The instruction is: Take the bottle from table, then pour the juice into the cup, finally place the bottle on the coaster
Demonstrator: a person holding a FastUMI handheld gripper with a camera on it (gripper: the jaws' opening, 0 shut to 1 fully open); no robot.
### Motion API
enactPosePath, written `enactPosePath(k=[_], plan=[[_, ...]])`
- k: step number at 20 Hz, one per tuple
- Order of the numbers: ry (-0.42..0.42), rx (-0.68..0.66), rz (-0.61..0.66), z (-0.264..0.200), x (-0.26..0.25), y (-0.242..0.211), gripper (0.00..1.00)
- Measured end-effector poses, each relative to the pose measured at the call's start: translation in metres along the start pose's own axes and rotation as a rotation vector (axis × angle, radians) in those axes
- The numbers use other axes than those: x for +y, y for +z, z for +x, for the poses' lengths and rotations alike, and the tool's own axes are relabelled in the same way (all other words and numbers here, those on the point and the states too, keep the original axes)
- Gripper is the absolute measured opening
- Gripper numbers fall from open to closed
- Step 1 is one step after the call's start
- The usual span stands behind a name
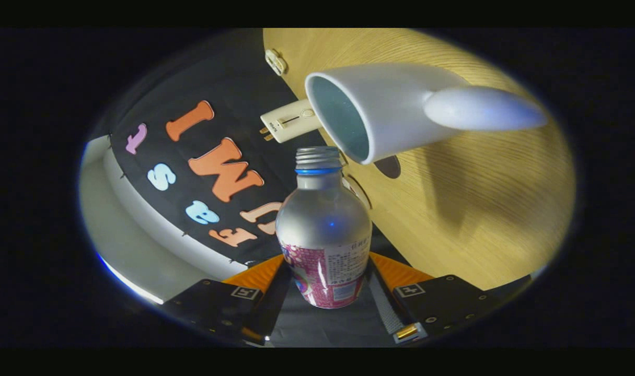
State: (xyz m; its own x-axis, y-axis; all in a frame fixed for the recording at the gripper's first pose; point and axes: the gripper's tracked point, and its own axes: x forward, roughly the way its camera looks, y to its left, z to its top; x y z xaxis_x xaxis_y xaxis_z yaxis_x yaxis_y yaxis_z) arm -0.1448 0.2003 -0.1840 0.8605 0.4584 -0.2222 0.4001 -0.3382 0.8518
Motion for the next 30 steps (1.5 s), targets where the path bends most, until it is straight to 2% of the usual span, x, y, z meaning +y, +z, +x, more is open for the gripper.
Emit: enactPosePath(k=[5,12,22,30], plan=[[-0.085,0.005,-0.157,0.003,-0.019,-0.003,0.77],[-0.158,-0.031,-0.419,0.001,-0.024,0.006,0.77],[-0.103,-0.049,-0.923,-0.003,0.018,-0.012,0.77],[-0.137,-0.146,-1.290,0.014,0.044,0.000,0.77]])
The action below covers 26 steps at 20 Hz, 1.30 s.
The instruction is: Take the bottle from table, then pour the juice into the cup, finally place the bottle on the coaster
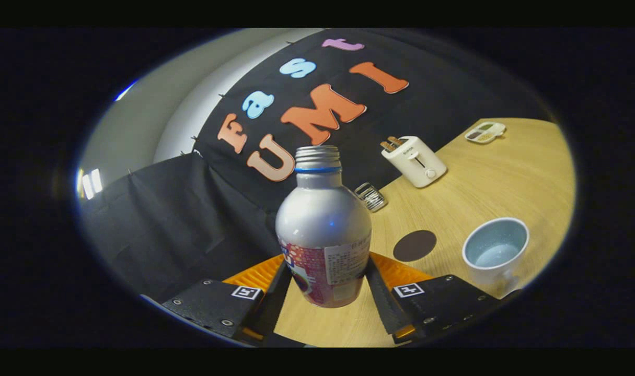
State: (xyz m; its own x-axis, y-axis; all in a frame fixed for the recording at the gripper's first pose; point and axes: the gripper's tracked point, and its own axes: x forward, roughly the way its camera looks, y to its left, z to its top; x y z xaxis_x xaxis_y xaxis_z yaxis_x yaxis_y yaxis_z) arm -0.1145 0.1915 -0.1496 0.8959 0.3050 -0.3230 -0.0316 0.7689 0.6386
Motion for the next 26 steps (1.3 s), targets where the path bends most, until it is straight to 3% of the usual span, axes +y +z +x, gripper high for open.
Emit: enactPosePath(k=[9,12,18,26], plan=[[-0.078,-0.148,-0.378,0.031,0.007,0.053,0.77],[-0.070,-0.136,-0.403,0.048,0.004,0.049,0.77],[-0.169,-0.132,-0.530,0.083,-0.035,0.046,0.77],[-0.226,-0.070,-0.569,0.124,-0.066,0.026,0.77]])
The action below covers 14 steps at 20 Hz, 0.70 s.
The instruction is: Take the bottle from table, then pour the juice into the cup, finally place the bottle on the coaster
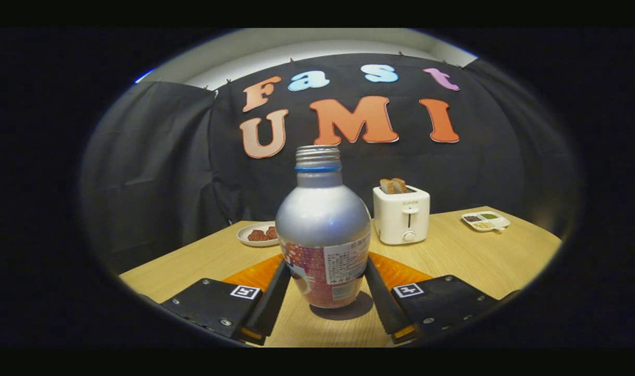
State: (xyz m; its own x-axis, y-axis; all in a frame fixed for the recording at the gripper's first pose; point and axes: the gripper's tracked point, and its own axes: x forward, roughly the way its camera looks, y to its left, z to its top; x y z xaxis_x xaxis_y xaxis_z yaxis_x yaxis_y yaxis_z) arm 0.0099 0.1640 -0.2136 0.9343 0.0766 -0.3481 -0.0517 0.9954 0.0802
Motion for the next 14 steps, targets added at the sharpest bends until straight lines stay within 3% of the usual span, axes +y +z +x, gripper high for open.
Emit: enactPosePath(k=[14], plan=[[-0.102,0.089,-0.013,0.033,-0.024,-0.058,0.78]])
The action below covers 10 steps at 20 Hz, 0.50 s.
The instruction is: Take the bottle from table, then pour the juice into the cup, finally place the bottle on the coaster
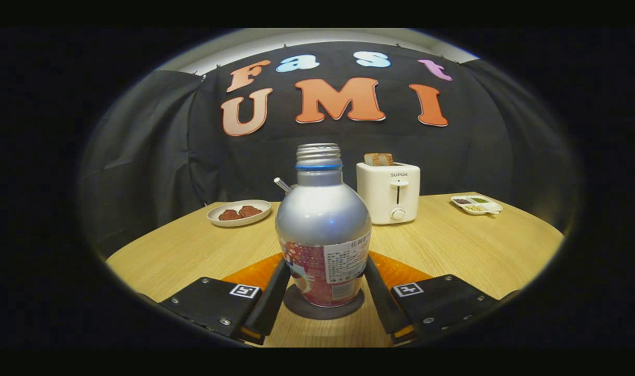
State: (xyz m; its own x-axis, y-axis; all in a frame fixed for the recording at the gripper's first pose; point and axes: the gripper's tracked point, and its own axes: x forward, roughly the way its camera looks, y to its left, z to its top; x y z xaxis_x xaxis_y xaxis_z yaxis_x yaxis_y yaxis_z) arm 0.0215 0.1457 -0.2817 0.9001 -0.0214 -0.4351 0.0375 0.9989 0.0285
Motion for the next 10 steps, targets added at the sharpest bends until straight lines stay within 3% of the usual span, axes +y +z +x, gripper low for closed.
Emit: enactPosePath(k=[10], plan=[[0.004,-0.008,-0.017,-0.0020,0.0044,-0.0030,0.78]])
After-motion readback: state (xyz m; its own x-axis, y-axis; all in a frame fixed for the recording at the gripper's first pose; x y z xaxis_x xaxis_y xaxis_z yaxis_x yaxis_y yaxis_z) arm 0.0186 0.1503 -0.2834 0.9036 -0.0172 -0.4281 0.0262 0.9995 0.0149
